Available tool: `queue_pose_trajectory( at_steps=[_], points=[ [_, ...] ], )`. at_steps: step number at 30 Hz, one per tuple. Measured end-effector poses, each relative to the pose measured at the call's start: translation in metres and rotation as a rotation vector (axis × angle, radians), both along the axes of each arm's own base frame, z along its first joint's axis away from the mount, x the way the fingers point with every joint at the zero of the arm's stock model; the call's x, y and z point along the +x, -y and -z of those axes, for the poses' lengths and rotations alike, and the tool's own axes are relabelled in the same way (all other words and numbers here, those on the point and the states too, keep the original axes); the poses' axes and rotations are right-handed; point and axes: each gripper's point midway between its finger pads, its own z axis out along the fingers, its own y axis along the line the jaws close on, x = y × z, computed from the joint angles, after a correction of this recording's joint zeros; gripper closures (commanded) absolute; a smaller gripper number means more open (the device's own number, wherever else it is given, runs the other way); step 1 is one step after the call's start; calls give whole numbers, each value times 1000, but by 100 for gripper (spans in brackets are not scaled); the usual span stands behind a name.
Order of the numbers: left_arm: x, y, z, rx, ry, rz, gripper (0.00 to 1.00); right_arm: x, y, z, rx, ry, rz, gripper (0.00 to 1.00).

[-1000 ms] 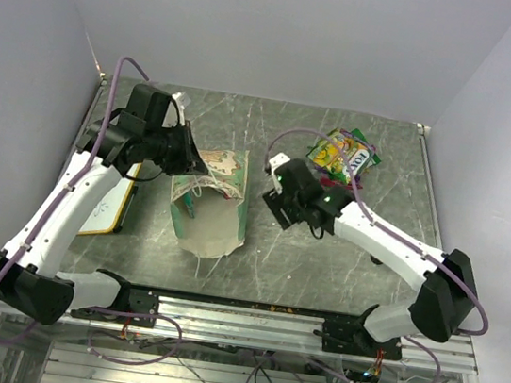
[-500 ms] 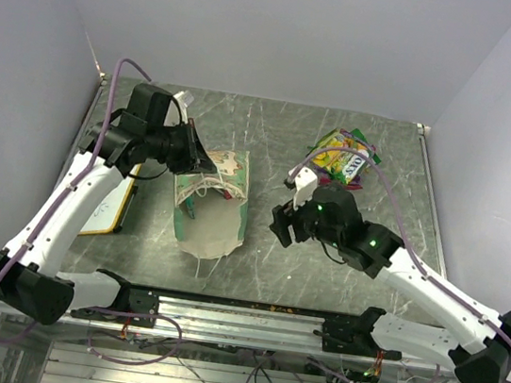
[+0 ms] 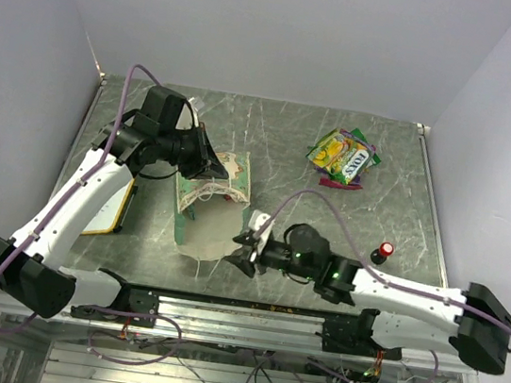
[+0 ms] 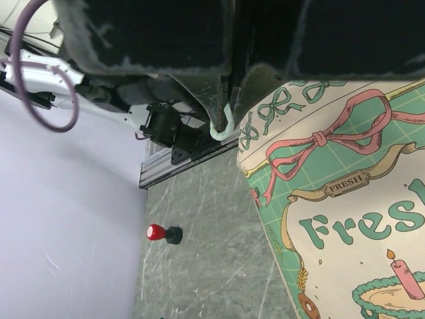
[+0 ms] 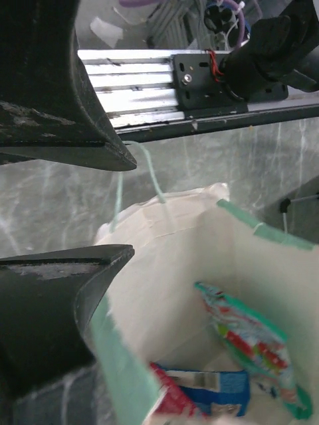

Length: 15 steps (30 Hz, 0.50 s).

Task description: Take the snacks out of the paper bag

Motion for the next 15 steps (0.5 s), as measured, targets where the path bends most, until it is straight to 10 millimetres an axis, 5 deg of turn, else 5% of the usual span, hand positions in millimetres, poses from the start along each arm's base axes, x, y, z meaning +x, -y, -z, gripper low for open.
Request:
queue_pose_trajectory(
  at_steps=[8, 15],
  points=[
    [1, 6, -11, -6, -4, 7, 93, 1, -53, 23, 5, 140, 41, 67],
    [-3, 8, -17, -1, 7, 48, 93, 28, -86, 28, 14, 203, 227, 72]
  ],
)
